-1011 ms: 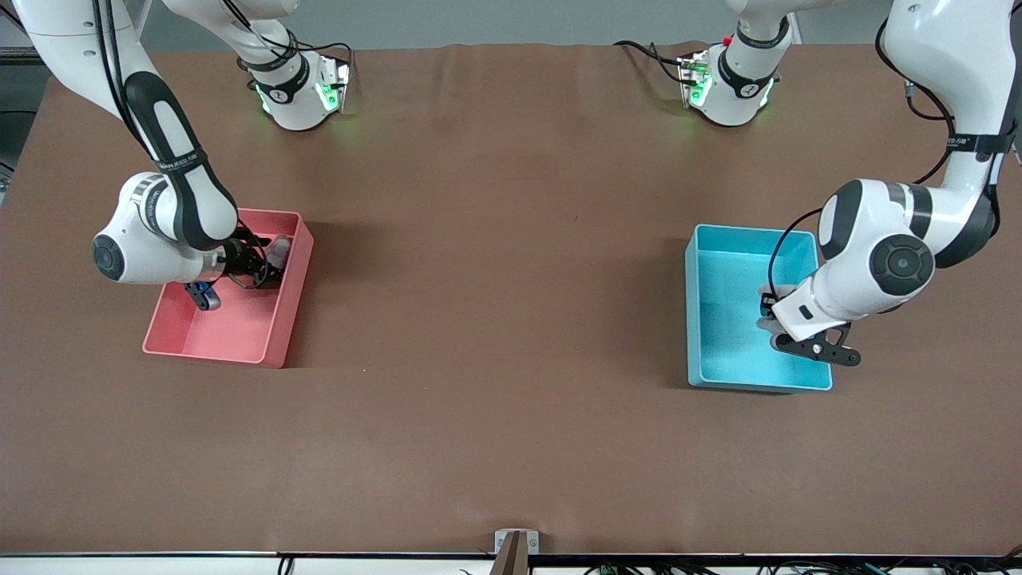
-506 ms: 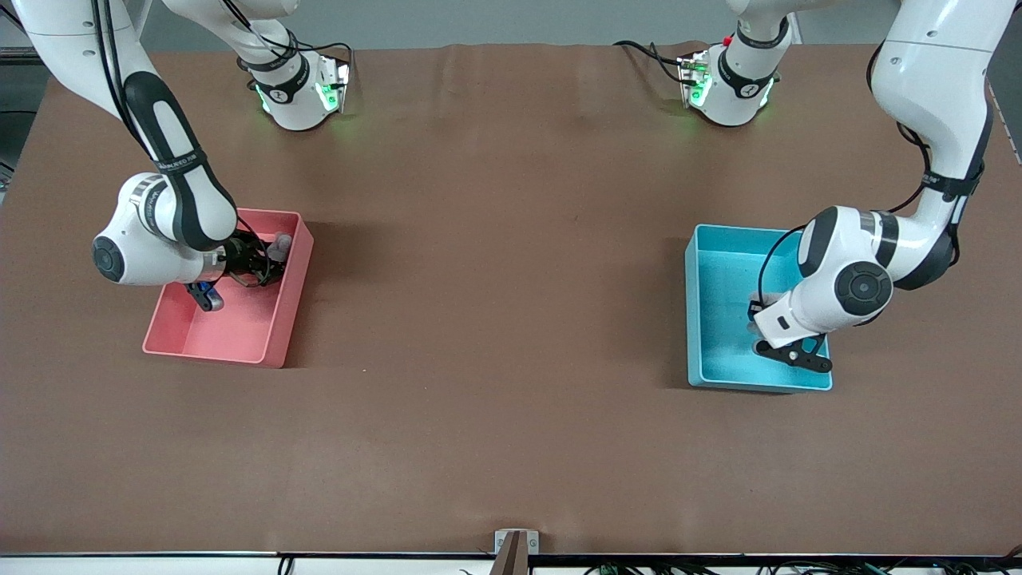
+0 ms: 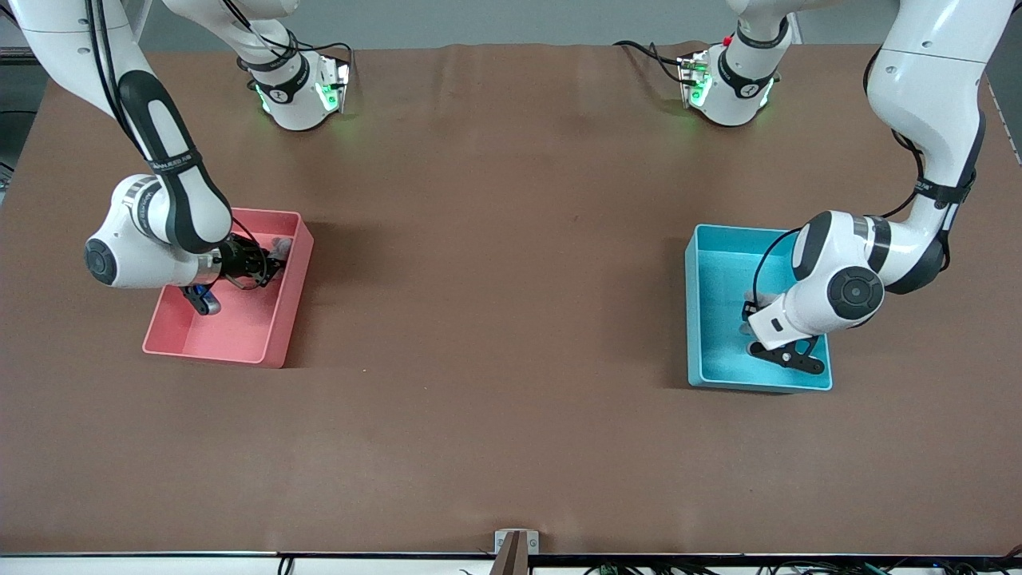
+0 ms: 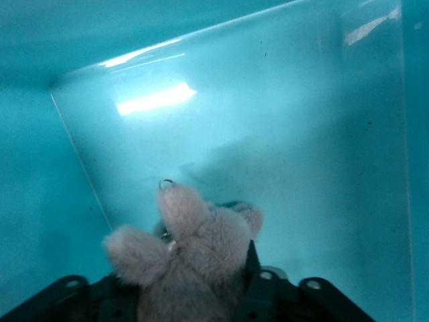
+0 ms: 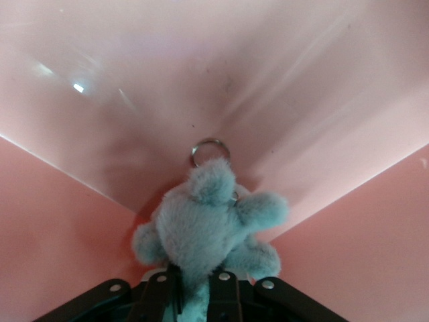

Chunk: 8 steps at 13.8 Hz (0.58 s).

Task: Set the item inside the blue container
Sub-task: 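Grasp the second plush with the right gripper while the left gripper withdraws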

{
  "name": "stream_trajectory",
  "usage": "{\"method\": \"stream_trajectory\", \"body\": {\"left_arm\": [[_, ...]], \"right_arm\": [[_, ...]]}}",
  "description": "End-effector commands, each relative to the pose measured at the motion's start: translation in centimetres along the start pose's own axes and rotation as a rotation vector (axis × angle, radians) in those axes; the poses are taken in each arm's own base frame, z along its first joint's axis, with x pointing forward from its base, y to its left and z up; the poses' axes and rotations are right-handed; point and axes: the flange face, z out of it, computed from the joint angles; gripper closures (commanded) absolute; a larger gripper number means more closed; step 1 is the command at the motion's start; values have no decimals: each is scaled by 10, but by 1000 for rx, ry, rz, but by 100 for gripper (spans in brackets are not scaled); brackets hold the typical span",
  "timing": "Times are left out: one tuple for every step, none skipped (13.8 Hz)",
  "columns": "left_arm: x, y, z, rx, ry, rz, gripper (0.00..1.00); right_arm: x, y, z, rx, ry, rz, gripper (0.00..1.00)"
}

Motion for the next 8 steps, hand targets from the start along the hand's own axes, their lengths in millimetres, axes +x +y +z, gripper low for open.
{"method": "stream_trajectory", "body": {"left_arm": [[1,-2,-19,29,24,-2,0],[1,-2,-33,39,43,-2,0],[-2,-2,-51,49,53,-6,0],[-4,-3,-72,59,54,-7,0],[-4,-3,-97,66,38,-10,0],[-1,2,-126,56,30,-17,0],[2,6,-155,29,20,-36,0],[5,14,-179,-8,12,-57,0]], "right_arm": [[11,7,-21,18,17,-69,100],[19,12,-31,6,38,-89,100],[23,12,-43,-15,57,-116,100],[25,9,-60,-39,58,-132,100],[24,5,-79,-51,56,-144,100],[22,-1,-98,-54,46,-147,100],[17,-8,-117,-56,38,-154,100],[11,-15,-130,-63,28,-147,100]]}}
